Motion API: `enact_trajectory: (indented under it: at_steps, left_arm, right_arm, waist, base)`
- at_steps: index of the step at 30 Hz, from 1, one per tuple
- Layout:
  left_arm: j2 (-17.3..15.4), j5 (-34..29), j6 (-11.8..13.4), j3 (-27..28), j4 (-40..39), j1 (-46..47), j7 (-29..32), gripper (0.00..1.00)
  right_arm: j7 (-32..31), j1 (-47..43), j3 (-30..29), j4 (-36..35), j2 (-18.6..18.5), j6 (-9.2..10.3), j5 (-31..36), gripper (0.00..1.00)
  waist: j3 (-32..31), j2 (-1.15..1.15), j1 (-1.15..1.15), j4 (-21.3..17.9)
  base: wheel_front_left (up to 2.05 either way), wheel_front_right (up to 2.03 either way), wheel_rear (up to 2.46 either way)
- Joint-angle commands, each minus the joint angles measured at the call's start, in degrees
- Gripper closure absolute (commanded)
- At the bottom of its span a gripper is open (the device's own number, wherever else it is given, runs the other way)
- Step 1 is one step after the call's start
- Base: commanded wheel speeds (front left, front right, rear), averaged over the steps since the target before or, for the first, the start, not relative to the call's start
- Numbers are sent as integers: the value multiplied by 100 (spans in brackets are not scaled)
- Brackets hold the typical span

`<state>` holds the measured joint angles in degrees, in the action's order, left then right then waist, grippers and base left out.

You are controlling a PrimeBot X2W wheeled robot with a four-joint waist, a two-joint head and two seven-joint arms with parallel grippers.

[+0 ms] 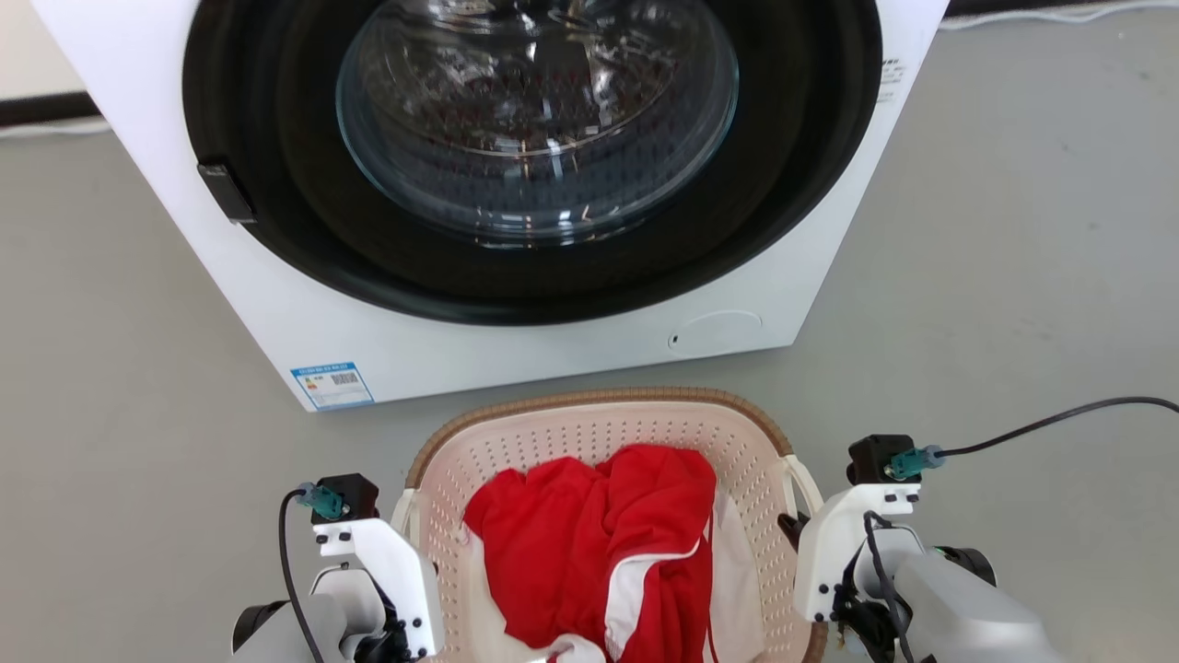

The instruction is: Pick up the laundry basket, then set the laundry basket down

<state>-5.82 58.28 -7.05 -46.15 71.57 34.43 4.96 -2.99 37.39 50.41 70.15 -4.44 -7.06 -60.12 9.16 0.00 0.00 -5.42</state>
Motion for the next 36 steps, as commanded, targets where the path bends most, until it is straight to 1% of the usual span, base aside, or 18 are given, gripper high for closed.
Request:
enact_trajectory:
  at_steps: [1,2,8,14,17,26,36]
  left_arm:
    - [-74,62,-44,84,-68,57,32,100]
    - [-63,88,-44,42,-58,61,150,100]
    - [-61,171,-44,-58,-42,33,357,100]
    - [-37,299,-44,-134,-37,-47,658,100]
    - [-40,324,-44,-192,-50,-53,743,100]
    - [-52,424,-44,-285,-63,-61,750,100]
    - [-49,539,-44,-381,-47,-94,720,100]
  right_arm:
    - [20,-20,66,-121,52,-43,-62,100]
    - [-124,-29,123,-120,51,-43,-117,100]
    - [-494,-41,261,-75,43,-43,-267,100]
    - [-714,-38,364,-72,13,-43,-394,100]
    - [-760,-26,409,-81,-3,-43,-446,100]
    - [-848,-42,552,-101,-25,-43,-584,100]
    - [-744,-59,717,-128,-58,-43,-704,100]
  waist:
    - [-85,0,0,-3]
    - [-135,0,0,-13]
    - [-248,0,0,-34]
    - [-304,0,0,-40]
    - [-308,0,0,-34]
    - [-347,0,0,-35]
    - [-377,0,0,-55]
  base:
    - [0,0,0]
    - [0,0,0]
    - [0,0,0]
    - [0,0,0]
    - [0,0,0]
    - [0,0,0]
    - [0,0,0]
